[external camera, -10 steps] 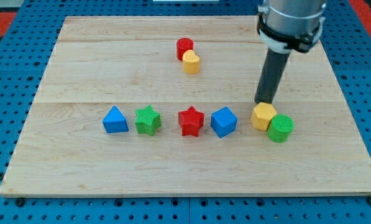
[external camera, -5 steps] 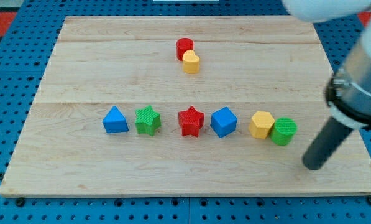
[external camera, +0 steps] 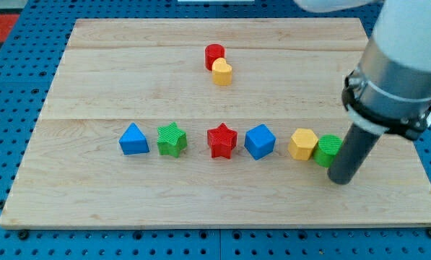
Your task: Nudge the green circle down a bit
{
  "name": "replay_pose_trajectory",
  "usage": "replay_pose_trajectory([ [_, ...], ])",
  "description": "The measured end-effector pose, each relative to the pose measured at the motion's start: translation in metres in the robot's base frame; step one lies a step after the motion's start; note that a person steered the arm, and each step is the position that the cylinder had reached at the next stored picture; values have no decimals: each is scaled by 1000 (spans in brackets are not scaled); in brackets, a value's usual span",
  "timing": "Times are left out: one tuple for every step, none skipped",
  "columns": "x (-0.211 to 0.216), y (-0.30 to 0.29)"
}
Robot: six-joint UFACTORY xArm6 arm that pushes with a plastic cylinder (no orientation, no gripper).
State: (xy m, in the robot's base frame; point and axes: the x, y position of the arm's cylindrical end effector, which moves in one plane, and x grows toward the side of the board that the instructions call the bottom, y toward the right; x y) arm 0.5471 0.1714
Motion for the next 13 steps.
replay_pose_trajectory([
  [-5, 13],
  [-9, 26],
  [-16, 27],
  [15, 26],
  [-14, 14],
  [-30, 14],
  [-29, 19],
  [-51, 95],
  [-88, 97],
  [-83, 70],
  [-82, 33],
  [-107, 7],
  [-112, -32],
])
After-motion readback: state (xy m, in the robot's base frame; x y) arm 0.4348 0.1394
